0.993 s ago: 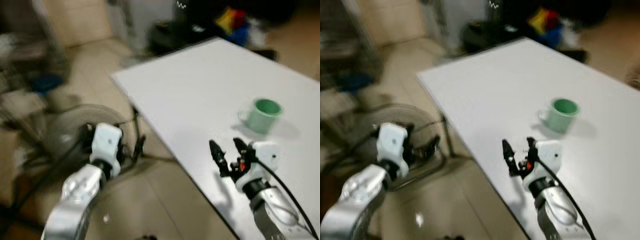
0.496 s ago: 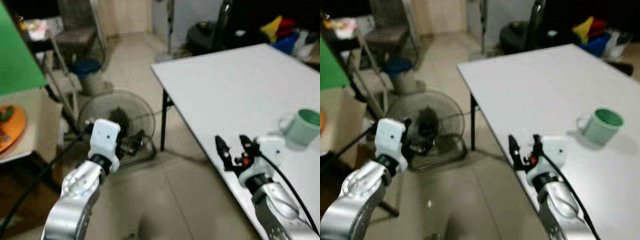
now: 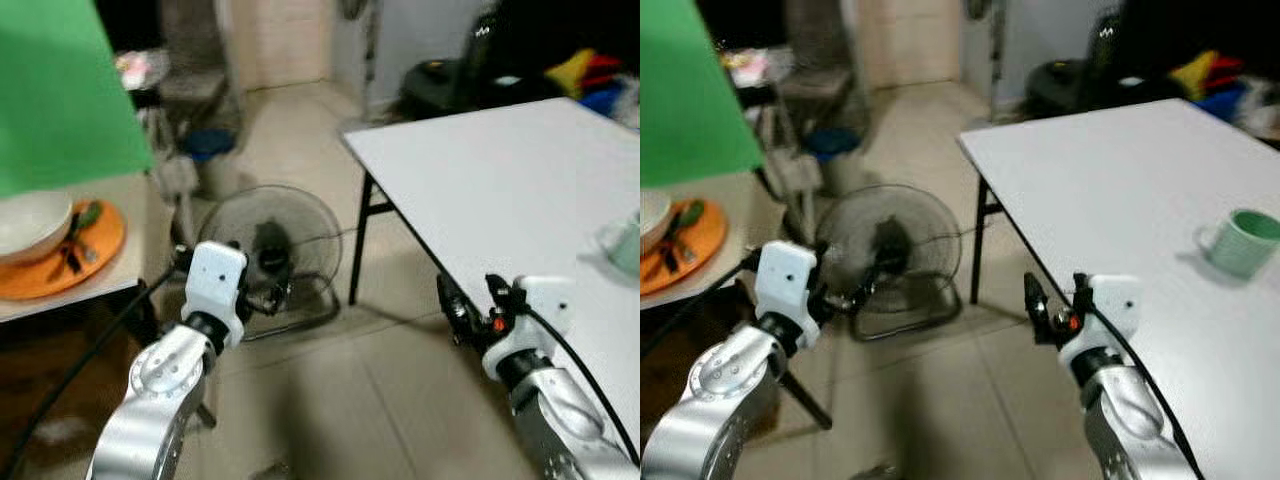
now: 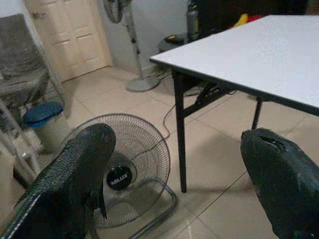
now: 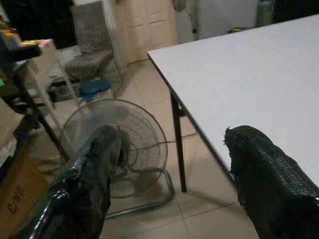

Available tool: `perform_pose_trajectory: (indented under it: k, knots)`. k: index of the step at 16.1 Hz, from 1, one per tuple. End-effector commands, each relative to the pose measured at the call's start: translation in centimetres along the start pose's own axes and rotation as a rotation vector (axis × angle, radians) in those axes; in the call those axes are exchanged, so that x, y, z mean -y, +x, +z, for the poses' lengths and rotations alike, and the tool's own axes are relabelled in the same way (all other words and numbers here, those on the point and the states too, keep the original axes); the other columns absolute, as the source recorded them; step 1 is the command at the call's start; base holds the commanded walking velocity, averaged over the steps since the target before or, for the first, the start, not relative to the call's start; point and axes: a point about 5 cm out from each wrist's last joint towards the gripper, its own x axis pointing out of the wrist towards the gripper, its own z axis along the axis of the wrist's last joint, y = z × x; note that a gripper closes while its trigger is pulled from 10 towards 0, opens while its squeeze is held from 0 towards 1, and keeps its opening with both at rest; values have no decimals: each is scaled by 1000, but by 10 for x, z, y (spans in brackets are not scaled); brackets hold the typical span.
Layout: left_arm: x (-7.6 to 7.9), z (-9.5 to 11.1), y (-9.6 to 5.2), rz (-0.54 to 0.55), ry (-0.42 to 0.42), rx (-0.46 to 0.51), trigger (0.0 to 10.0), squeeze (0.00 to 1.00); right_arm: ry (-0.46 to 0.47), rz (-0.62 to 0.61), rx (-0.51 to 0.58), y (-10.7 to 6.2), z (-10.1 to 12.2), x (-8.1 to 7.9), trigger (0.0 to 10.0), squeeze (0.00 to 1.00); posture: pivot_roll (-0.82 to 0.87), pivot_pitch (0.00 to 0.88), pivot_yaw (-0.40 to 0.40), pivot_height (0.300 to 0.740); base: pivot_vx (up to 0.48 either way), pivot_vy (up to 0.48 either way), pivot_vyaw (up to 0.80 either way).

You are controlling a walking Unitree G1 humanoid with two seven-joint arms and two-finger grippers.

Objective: Setting the table

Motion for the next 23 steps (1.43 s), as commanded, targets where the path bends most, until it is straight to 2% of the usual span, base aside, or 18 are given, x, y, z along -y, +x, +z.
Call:
perform_pose_trajectory:
  k: [1,7,10,12,14,16,23]
  knots:
    - [-4,0,-2,22,7,-7,10000,0,17,31,0,0,1,-5,10000,0,109,0,29,740,0,326,0]
    - [6,-1,-1,-9,-16,-7,10000,0,45,41,-20,-4,-5,-8,10000,0,100,0,50,740,0,317,0]
    - [3,3,2,0,-9,5,10000,0,60,51,-20,-4,-5,-9,10000,0,99,0,61,740,0,299,0]
    - [1,4,2,13,-40,12,10000,0,52,89,-13,-5,-2,-13,10000,0,99,0,65,740,0,137,0]
    - [-1,5,2,32,-61,16,10000,0,32,154,-10,-5,-1,-18,10000,0,97,0,63,740,0,0,675]
    - [-4,10,2,92,-21,59,10000,0,19,233,-14,-1,2,-23,10000,0,100,0,55,740,0,0,800]
    - [-11,20,8,111,0,82,10000,0,-3,235,15,14,9,-25,10000,0,122,0,62,740,36,0,800]
